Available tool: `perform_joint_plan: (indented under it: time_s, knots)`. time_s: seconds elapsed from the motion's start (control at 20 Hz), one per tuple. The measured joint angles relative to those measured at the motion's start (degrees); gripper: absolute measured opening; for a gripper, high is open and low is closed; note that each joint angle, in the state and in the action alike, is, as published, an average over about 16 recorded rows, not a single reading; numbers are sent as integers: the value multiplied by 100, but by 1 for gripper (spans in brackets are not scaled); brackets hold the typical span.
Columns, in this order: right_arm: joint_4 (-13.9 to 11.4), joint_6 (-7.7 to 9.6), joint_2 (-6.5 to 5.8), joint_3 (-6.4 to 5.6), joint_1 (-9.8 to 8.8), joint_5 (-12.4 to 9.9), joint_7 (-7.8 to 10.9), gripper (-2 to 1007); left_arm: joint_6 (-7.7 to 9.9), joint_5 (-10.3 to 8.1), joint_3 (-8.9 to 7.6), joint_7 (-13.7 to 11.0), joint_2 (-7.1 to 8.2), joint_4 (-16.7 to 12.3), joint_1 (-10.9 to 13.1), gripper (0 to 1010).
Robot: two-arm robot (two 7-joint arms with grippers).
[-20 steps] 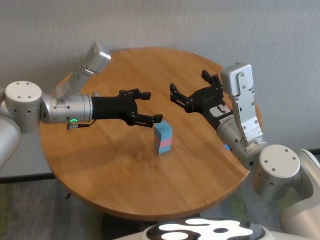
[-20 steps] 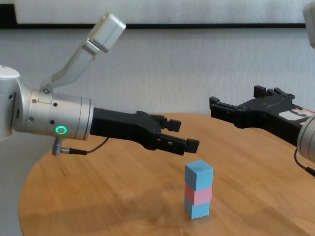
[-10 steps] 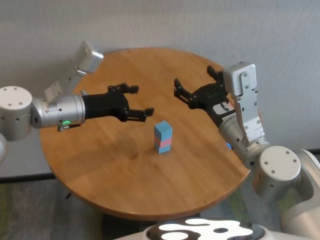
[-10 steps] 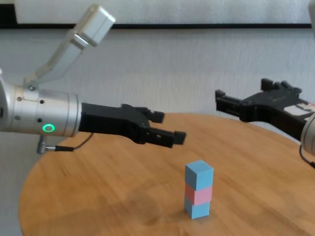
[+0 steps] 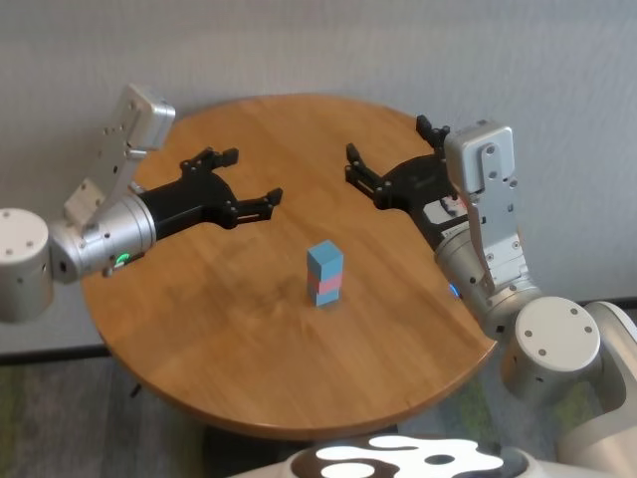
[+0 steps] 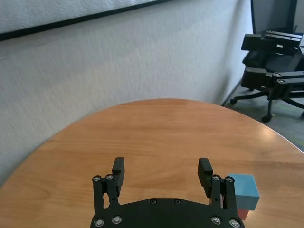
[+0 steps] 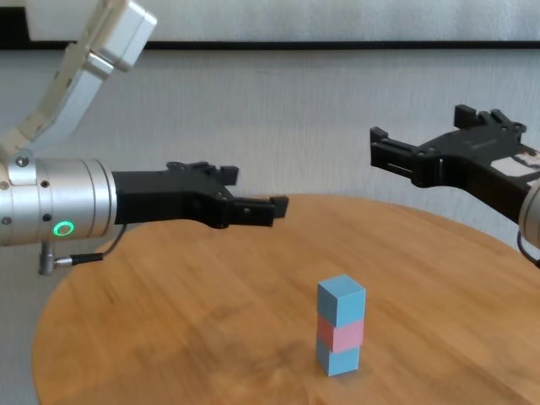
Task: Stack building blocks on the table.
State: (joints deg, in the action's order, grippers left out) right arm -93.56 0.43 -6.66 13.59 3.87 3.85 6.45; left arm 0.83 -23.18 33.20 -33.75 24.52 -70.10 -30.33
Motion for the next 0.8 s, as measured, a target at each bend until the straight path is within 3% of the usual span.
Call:
perform_joint_plan:
  time_s: [0.3,0.8]
  knots:
    - [-179,120,38,2,-86,34,61,1005,-90,185,-253,718,-7,-452,405,1000]
    - [-504,348,-15,-4,-258,81,133,1005,-287,528,-565,1515,-144,-818,786,1000]
